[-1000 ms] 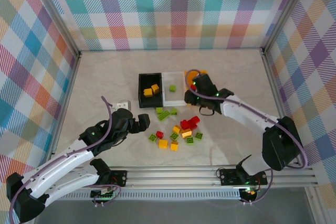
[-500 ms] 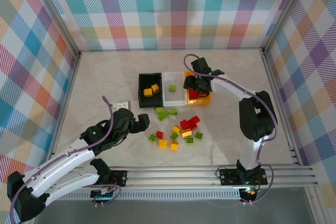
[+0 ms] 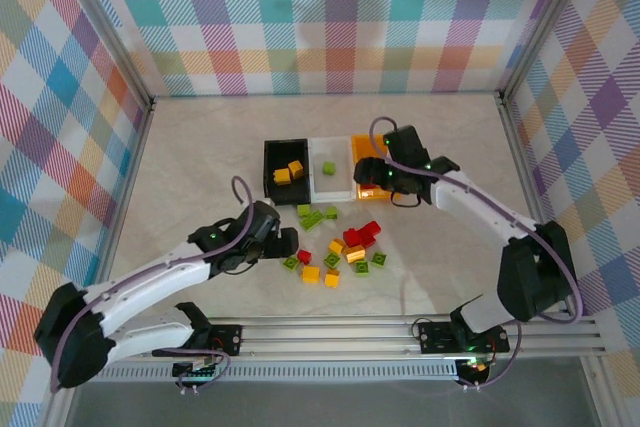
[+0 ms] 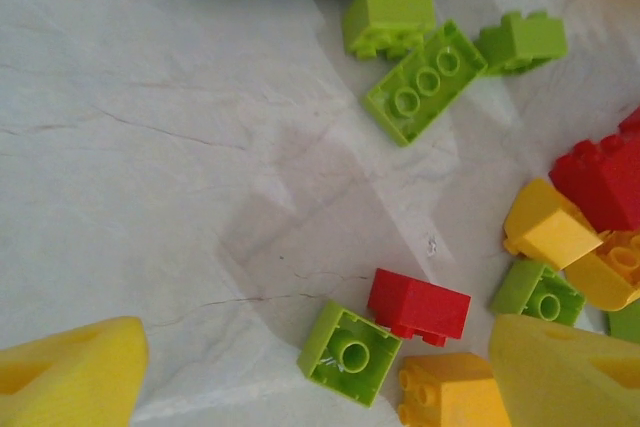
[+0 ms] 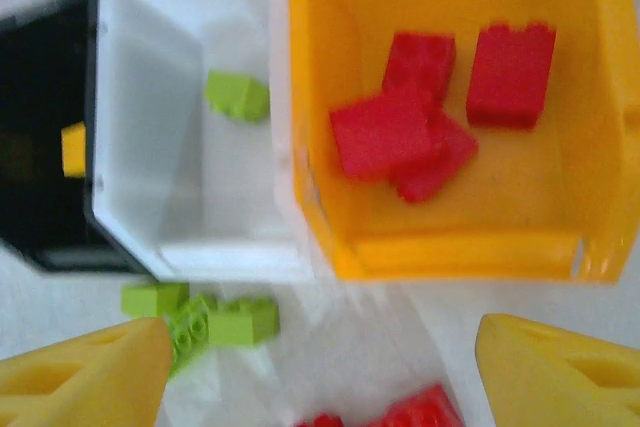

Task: Sort the legos into containers by color

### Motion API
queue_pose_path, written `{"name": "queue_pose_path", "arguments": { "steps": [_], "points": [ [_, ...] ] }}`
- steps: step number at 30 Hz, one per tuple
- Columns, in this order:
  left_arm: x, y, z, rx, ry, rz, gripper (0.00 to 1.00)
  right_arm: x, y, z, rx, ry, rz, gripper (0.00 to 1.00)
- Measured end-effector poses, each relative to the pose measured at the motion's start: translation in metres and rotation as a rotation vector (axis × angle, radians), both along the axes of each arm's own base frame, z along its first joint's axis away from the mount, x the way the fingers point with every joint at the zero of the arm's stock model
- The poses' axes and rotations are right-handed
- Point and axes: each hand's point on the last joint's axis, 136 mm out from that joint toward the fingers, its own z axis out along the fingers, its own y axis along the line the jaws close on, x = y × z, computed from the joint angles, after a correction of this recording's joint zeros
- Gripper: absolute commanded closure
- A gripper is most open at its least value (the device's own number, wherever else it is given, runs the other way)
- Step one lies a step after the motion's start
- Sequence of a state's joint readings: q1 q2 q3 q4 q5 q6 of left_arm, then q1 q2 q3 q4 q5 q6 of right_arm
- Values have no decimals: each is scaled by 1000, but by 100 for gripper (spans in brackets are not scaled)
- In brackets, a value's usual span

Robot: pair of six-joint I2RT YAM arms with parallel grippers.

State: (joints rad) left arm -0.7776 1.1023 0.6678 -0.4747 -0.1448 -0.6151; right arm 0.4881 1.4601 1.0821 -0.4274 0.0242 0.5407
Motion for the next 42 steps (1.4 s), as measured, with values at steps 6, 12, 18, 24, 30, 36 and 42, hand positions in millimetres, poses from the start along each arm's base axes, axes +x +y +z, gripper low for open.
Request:
{"name": "queue_pose_path", "arguments": {
  "steps": [6, 12, 18, 24, 30, 36, 42],
  "points": [
    [-6, -25, -26, 66, 76, -103, 17, -41, -14, -36, -17, 88, 23, 20],
    [-19, -36, -39, 119, 113, -169, 23, -46, -16, -35, -11, 79, 24, 19],
    [-28, -33, -42, 121, 121, -168, 32, -41, -14, -31, 3, 58, 22, 19],
    [-36, -20, -47, 129, 132, -151, 35, -40, -12, -30, 12, 51, 19, 19],
    [-38, -16, -52, 143, 141, -141, 36, -42, -13, -34, 14, 64, 9, 19],
    [-34, -23, -65, 168, 164, -151, 38, -42, -14, -32, 15, 57, 6, 19],
    [-26, -33, -70, 181, 176, -151, 40, -42, -17, -28, 13, 40, 0, 19]
  ]
}}
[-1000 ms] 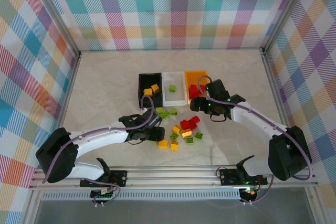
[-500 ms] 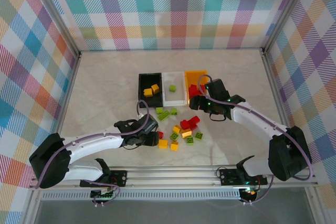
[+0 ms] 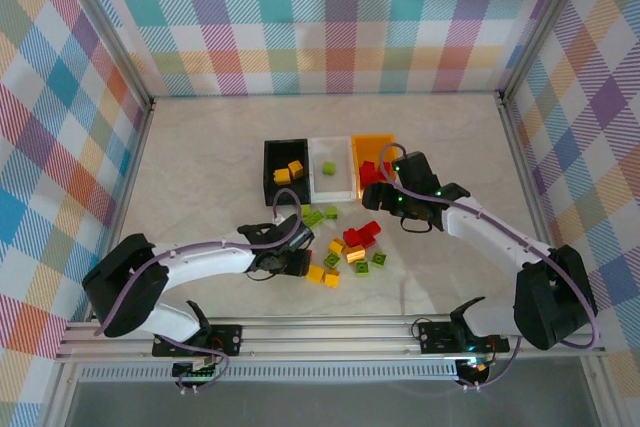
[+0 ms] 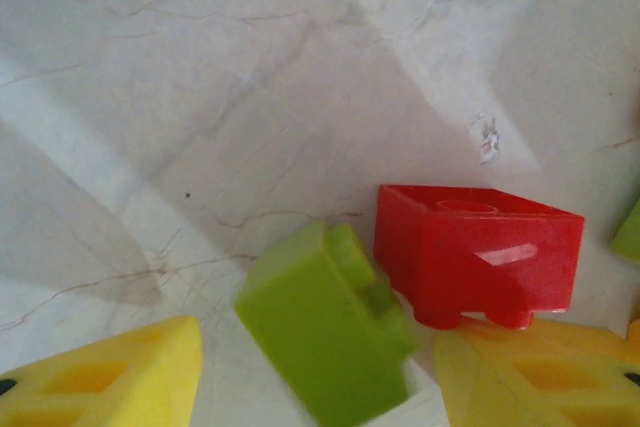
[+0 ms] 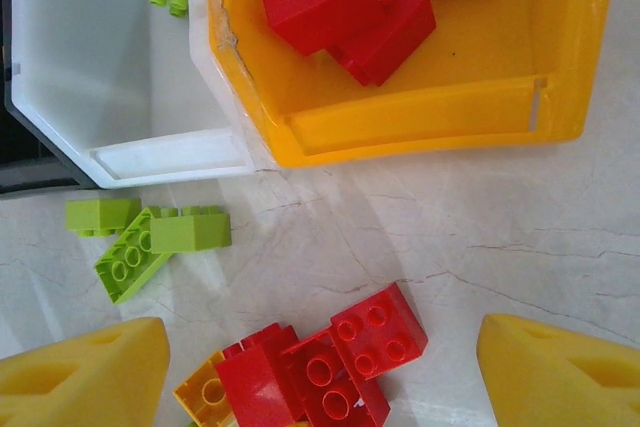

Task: Sort the legos into containers by color

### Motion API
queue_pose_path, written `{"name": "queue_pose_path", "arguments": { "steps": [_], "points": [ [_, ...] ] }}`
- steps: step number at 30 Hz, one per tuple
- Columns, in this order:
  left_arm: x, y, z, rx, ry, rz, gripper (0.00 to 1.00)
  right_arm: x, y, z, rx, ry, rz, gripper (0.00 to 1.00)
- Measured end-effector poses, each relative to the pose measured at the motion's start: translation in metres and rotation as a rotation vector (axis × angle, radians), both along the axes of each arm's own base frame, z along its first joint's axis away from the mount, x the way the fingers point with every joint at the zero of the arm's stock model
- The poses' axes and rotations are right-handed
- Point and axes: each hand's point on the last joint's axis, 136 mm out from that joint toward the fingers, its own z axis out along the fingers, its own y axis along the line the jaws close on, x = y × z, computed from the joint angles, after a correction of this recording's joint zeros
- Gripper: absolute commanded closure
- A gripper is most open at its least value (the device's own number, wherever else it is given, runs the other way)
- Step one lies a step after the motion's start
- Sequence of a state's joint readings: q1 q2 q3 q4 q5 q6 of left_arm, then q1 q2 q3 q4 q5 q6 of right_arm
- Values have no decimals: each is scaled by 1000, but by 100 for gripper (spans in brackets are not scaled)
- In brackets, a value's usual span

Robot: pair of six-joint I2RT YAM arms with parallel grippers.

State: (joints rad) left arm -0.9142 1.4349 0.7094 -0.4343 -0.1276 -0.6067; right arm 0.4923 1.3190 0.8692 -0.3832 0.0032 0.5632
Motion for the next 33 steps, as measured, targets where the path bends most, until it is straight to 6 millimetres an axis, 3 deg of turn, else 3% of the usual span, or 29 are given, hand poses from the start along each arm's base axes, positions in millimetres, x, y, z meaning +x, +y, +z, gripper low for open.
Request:
{"name": "queue_pose_path", "arguments": {
  "steps": [6, 11, 15, 18, 22, 27, 30, 33],
  "points": [
    [6, -6, -1, -4, -10, 1, 45, -1, -1, -3, -6, 4, -3, 19],
    [8, 0, -8, 43, -16, 9, 66, -1, -2, -3, -9, 3, -5, 19],
    [7, 5, -5, 60, -20, 6, 75, 0, -3, -3, -12, 1, -8, 19],
    [7, 9, 3, 59, -35, 9, 78, 0, -3, -3, -13, 0, -9, 19],
    [10, 11, 31, 31, -83, 16, 79, 0, -3, -3, -13, 1, -9, 19],
    [48, -15, 89, -62, -181, 34, 80, -4, -5, -9, -21, 14, -9, 19],
    [90, -42, 123, -119, -251, 45, 79, -6, -6, -12, -25, 20, -10, 19],
    [130, -69, 136, -151, -283, 43, 80, -8, -9, -14, -32, 21, -14, 19]
  ]
}}
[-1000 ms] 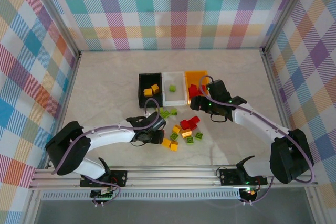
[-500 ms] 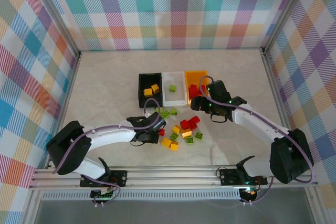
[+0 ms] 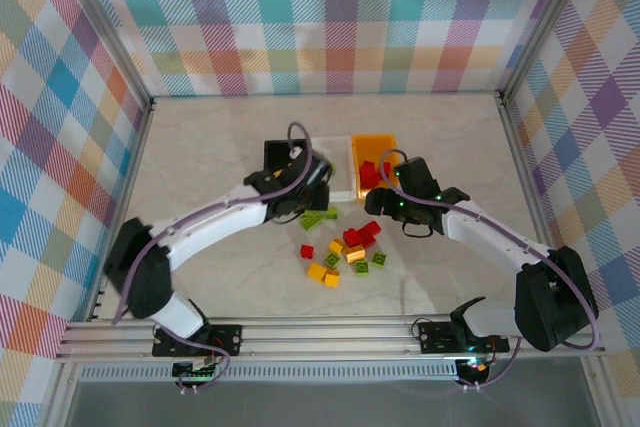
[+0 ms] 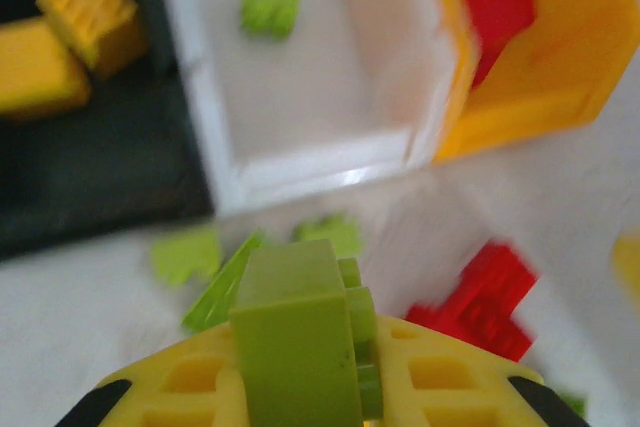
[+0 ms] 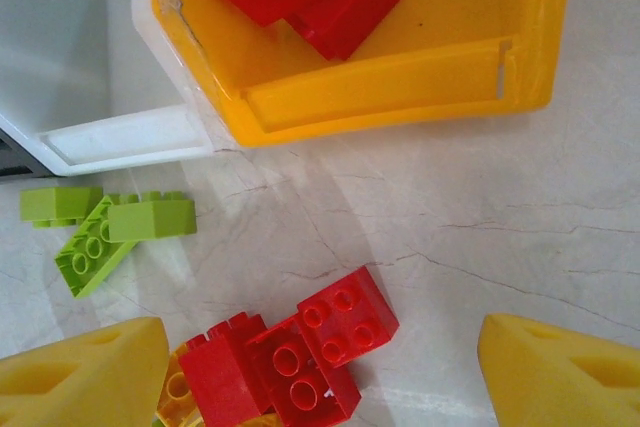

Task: Sort the legos into containers by color

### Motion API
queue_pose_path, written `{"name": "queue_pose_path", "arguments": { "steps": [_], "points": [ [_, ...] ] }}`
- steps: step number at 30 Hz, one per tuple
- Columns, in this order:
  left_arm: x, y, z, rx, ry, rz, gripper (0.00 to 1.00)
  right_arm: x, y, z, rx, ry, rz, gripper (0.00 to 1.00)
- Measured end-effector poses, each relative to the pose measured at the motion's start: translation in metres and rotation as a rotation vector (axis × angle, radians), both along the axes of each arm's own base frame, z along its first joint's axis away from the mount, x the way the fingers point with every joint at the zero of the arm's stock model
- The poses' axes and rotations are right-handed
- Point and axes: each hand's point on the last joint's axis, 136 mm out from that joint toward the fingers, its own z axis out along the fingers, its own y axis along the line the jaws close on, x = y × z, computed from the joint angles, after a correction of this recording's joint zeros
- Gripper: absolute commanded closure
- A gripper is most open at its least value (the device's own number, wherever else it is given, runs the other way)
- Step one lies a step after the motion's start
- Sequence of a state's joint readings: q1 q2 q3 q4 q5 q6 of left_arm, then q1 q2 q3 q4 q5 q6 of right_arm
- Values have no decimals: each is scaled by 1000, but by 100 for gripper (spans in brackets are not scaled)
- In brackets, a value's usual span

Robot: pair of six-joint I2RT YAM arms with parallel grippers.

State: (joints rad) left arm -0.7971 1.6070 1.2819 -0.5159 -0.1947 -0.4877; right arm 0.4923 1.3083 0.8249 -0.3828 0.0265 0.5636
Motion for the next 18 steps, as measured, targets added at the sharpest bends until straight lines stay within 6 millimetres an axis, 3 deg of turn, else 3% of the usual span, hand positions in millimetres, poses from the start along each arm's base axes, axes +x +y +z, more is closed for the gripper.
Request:
{"name": "queue_pose_path", "arguments": {
  "steps": [5, 9, 13, 18],
  "points": [
    [59, -29, -22, 5, 21, 9, 80, -2, -3, 2, -3, -13, -6, 18],
    [88, -38, -47, 30, 50, 21, 75, -6, -5, 0, -5, -9, -6, 18],
    [103, -38, -64, 56, 76, 34, 46, -11, -6, -7, -7, 11, 0, 17],
    [98, -45, -60, 31, 91, 13, 29, -16, -5, -9, 5, 17, 13, 17]
  ]
}}
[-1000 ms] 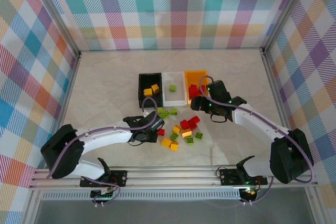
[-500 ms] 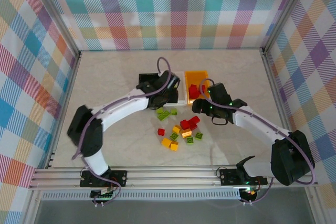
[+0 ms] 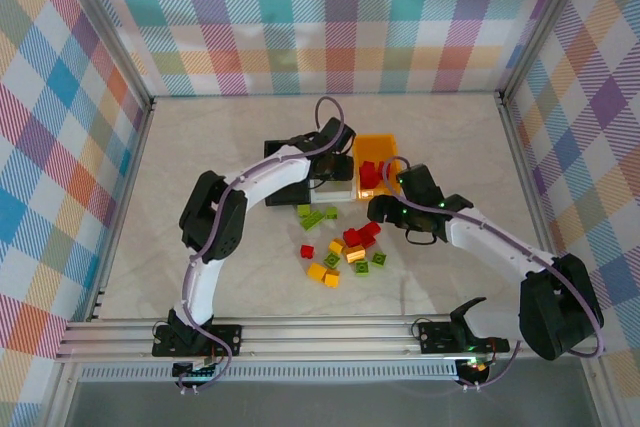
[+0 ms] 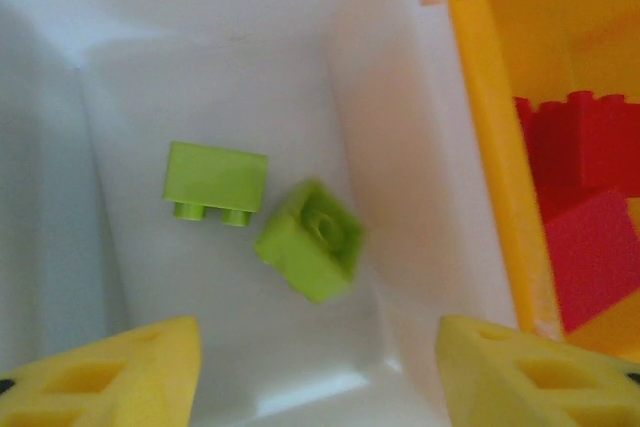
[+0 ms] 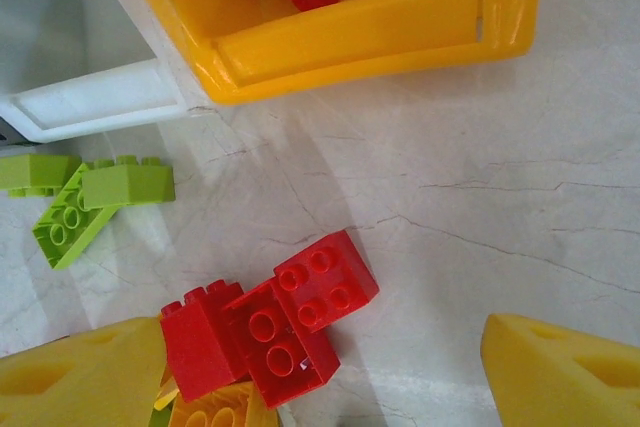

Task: Sort the legos into containers by color

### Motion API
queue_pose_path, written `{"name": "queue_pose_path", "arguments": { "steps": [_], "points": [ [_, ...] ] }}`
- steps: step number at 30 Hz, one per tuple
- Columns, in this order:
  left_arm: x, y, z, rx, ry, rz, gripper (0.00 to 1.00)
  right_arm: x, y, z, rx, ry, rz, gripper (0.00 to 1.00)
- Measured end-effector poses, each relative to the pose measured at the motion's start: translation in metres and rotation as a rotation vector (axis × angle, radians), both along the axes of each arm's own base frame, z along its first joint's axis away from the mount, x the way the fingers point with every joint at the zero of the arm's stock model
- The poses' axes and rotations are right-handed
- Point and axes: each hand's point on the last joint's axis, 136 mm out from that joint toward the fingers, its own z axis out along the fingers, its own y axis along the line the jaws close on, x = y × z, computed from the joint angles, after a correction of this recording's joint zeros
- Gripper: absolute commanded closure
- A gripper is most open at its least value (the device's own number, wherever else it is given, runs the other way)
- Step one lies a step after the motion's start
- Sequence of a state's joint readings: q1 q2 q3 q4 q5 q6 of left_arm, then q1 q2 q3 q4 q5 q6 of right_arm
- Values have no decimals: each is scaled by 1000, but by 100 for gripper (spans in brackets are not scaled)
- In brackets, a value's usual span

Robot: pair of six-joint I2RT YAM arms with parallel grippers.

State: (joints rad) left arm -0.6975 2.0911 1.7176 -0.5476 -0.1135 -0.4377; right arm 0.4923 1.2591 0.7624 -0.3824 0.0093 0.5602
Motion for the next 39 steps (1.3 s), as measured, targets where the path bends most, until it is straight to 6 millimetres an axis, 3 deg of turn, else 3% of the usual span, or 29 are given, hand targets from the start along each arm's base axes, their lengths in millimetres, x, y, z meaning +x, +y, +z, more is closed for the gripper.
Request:
{"name": "queue_pose_path", "arguments": {
  "steps": [2, 4, 6, 9, 12, 15, 19, 23, 27, 33, 39],
  "points": [
    [-6, -7, 14, -19, -19, -22, 25, -2, 1, -1, 7, 2, 6, 18],
    [-19, -16, 36, -52, -50, -52, 3, -3, 3, -2, 16, 7, 17, 18],
    [-40, -24, 63, -103, -94, -88, 0, -6, 8, -2, 20, 5, 37, 19],
    [-79, -13, 106, -187, -163, -124, 0, -11, 25, 1, 30, -17, 100, 19],
    [-110, 25, 130, -237, -224, -85, 0, -20, 51, -1, 29, -12, 178, 19],
    [-132, 71, 124, -235, -256, 2, 0, -17, 78, -6, 30, -1, 224, 19],
    [-164, 127, 88, -192, -246, 110, 0, 0, 105, -15, 29, 8, 229, 21],
    [-187, 164, 66, -178, -248, 191, 0, 19, 124, -29, 11, 17, 201, 24],
    [-196, 182, 59, -182, -255, 239, 0, 31, 128, -45, -24, 32, 159, 25],
    [-197, 188, 55, -177, -255, 272, 0, 41, 130, -62, -62, 53, 126, 33],
    [-198, 190, 49, -163, -243, 278, 0, 43, 130, -71, -88, 66, 117, 50]
  ]
}}
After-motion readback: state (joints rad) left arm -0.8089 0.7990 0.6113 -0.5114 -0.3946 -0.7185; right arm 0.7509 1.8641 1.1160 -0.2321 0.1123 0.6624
